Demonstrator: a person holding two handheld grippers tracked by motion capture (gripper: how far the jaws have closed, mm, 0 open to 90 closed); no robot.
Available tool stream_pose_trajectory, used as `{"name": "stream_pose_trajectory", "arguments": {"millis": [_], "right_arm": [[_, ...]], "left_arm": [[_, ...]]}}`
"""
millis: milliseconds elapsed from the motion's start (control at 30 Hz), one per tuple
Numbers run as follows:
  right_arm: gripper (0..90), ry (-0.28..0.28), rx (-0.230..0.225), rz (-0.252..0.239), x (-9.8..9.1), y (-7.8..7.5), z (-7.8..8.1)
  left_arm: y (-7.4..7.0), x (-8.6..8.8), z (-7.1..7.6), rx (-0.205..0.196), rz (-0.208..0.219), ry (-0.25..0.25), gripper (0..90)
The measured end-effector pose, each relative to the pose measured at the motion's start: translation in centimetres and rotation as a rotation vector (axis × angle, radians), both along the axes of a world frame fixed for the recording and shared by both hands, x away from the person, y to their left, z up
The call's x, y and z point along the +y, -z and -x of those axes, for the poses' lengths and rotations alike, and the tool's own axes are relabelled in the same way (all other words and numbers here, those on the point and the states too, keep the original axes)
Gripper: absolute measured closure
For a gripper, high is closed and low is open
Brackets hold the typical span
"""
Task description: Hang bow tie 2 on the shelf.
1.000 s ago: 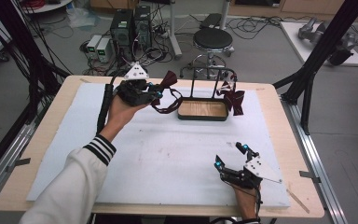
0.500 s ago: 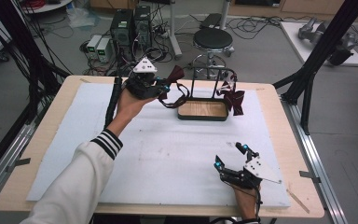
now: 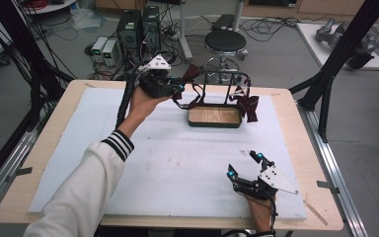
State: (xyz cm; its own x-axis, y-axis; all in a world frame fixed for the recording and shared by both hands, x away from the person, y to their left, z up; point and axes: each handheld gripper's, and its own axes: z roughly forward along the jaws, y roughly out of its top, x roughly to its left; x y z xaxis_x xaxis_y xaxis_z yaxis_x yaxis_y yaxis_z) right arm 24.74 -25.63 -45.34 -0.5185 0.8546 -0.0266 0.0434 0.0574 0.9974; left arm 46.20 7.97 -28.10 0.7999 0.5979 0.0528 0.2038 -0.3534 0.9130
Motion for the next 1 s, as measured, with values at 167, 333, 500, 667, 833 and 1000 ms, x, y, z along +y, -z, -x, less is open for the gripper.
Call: {"name": "stream_pose_trajectory", "arguments": {"millis": [167, 333, 500, 667, 833, 1000], "right_arm": [[11.2, 0.002, 0.006, -0.006, 0.0, 0.0, 0.0], [11.2, 0.002, 0.005, -0.006, 0.0, 0.0, 0.0], [11.3, 0.002, 0.005, -0.007, 0.0, 0.0, 0.0], [11.2, 0.001, 0.006, -0.009, 0.0, 0.0, 0.0], [11.2, 0.003, 0.004, -0.010, -0.1, 0.0, 0.0], [11.2, 0.001, 0.004, -0.009, -0.1, 0.0, 0.0]], "left_arm": [[-0.3, -0.3, -0.6, 0.000, 0.004, -0.003, 74.4], [-0.3, -0.7, -1.3, 0.006, -0.007, -0.004, 74.4], [-0.4, -0.9, -1.9, 0.007, -0.007, -0.015, 74.4], [-0.5, -1.1, -2.5, 0.009, -0.006, -0.032, 74.3], [-0.3, -1.1, -3.0, 0.008, -0.016, -0.063, 74.3], [0.1, -1.1, -3.3, 0.013, -0.045, -0.092, 74.3]]}}
